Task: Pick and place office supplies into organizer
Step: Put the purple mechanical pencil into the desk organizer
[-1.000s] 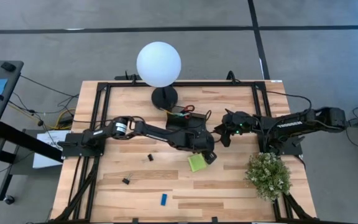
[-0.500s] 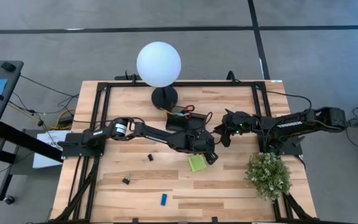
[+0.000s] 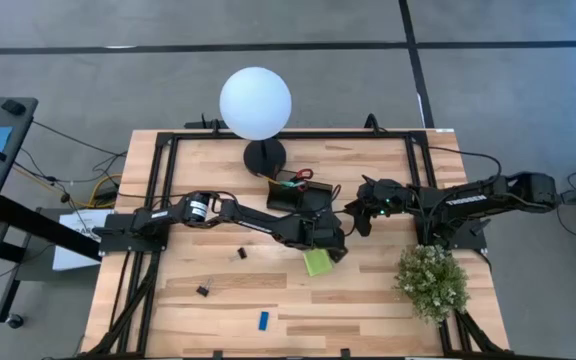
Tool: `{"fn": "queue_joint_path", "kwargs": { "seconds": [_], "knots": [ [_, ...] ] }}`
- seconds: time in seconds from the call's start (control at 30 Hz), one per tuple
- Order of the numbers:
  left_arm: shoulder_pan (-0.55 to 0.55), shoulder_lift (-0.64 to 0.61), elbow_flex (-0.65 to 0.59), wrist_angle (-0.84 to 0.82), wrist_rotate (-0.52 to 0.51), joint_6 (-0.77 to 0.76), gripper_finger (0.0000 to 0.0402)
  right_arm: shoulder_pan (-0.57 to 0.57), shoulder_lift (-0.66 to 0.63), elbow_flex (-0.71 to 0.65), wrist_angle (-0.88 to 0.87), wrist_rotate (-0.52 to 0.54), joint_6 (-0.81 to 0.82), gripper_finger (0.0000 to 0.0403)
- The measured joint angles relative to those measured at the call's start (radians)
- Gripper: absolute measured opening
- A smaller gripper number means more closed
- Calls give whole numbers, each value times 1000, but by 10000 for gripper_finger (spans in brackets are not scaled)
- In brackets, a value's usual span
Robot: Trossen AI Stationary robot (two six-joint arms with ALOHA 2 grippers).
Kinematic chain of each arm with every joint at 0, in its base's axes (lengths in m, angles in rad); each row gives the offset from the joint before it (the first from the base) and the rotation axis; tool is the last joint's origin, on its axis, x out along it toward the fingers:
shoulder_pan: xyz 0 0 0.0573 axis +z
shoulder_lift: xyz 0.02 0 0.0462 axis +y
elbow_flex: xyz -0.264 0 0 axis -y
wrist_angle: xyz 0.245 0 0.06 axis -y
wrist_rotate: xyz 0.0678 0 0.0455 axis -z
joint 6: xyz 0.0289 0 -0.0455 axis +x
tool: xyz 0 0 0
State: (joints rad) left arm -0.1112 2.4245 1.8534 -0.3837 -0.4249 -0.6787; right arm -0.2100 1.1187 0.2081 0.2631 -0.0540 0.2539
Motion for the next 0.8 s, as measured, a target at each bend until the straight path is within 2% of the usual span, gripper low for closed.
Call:
{"fn": "queue_joint_path", "kwargs": {
  "seconds": [0.13, 0.3, 0.57, 0.8],
  "knots": [
    [0, -4, 3, -107, -34, 24, 168, 0, 0, 0, -4, 0, 0, 72],
    [-9, -10, 6, -231, 4, 30, 168, 0, 0, 0, -43, 0, 0, 72],
    [-42, -7, 4, -304, 8, 111, 168, 6, 0, 0, -63, 0, 0, 72],
    [-91, -10, 5, -450, -47, -33, 168, 59, 0, 0, -96, 0, 1, 72]
  ]
}}
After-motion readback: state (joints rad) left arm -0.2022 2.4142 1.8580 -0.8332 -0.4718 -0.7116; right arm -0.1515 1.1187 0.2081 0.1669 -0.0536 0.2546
